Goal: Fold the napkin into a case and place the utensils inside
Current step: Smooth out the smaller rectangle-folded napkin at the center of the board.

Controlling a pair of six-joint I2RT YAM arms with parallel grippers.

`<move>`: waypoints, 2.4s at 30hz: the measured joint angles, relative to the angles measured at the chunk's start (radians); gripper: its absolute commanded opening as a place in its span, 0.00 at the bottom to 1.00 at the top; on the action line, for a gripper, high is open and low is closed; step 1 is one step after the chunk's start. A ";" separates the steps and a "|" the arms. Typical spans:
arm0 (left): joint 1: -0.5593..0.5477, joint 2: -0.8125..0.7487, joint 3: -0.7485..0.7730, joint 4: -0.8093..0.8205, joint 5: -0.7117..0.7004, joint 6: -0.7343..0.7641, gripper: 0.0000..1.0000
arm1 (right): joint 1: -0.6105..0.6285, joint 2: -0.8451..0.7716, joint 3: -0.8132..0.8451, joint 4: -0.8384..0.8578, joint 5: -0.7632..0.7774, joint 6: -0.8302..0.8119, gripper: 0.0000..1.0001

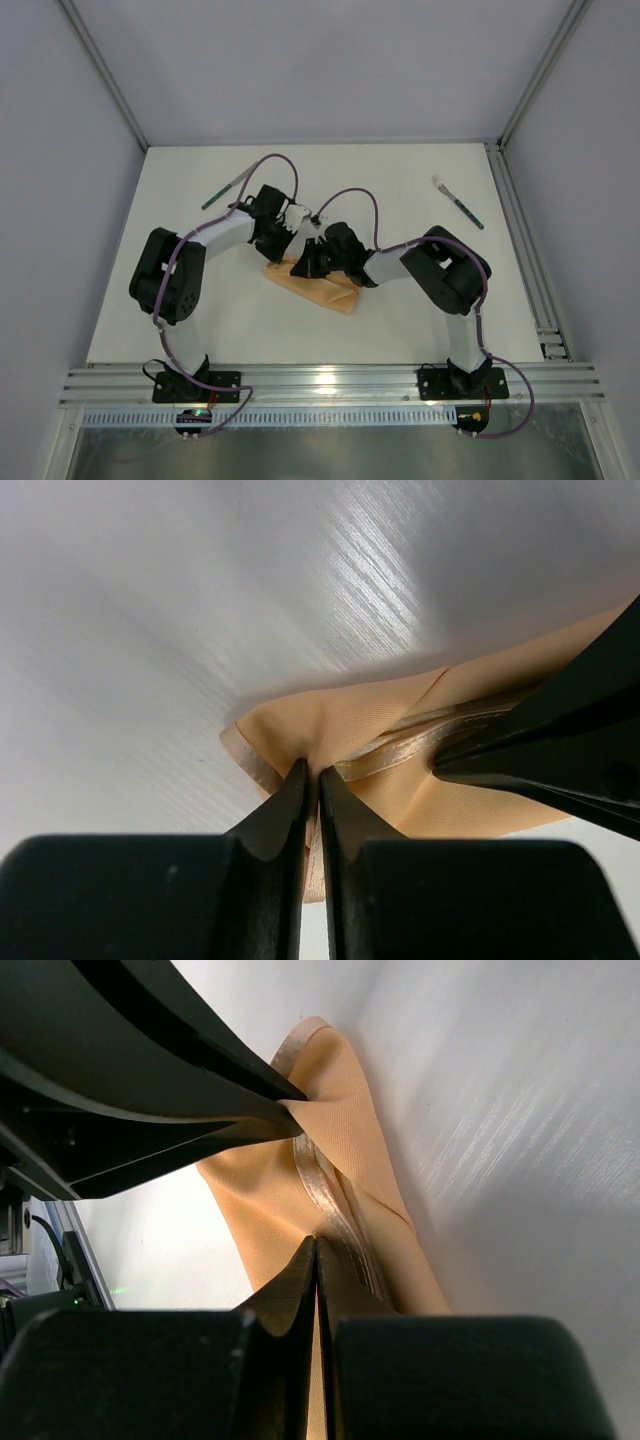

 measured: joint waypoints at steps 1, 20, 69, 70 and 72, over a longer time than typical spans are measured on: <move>0.000 -0.001 0.000 0.000 -0.001 -0.003 0.06 | 0.000 0.000 0.000 0.000 0.000 0.004 0.04; -0.001 -0.007 0.017 -0.005 -0.032 -0.035 0.31 | -0.004 0.007 0.006 -0.002 -0.010 0.052 0.04; -0.010 -0.045 0.002 -0.070 0.050 -0.045 0.00 | -0.035 0.072 0.064 0.023 0.000 0.208 0.04; -0.010 -0.046 -0.016 -0.071 0.061 -0.035 0.00 | -0.035 0.074 0.065 0.025 0.000 0.211 0.04; -0.010 -0.046 -0.039 -0.072 0.069 -0.022 0.00 | -0.034 0.079 0.067 0.031 -0.002 0.220 0.04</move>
